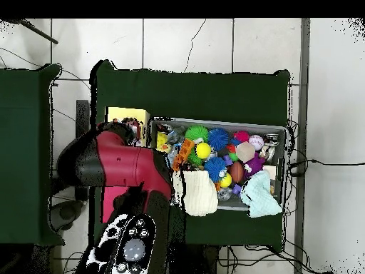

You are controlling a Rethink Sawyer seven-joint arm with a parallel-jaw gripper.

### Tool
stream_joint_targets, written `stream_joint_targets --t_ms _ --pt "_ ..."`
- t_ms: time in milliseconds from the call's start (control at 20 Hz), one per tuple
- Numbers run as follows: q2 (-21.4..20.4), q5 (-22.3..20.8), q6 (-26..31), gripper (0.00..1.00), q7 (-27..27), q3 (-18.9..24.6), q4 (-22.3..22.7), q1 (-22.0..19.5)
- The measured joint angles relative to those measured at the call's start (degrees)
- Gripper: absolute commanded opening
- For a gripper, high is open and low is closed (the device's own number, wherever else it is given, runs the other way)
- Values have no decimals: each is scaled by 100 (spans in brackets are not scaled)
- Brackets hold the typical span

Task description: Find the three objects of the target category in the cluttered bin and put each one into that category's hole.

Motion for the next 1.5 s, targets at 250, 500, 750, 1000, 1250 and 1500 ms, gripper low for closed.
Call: stream_joint_targets --t_ms 250,500,750,1000,1250,1500 --pt "31 -66 -1 0 0 -31 0 -17" --pt "124 -69 -18 0 0 -75 0 63" --pt "144 -69 -18 0 0 -131 1 162" --pt "34 -71 -18 0 0 -141 2 232" --pt "-206 -71 -18 0 0 -143 18 229" --pt "-363 -72 -17 0 0 -143 22 220"
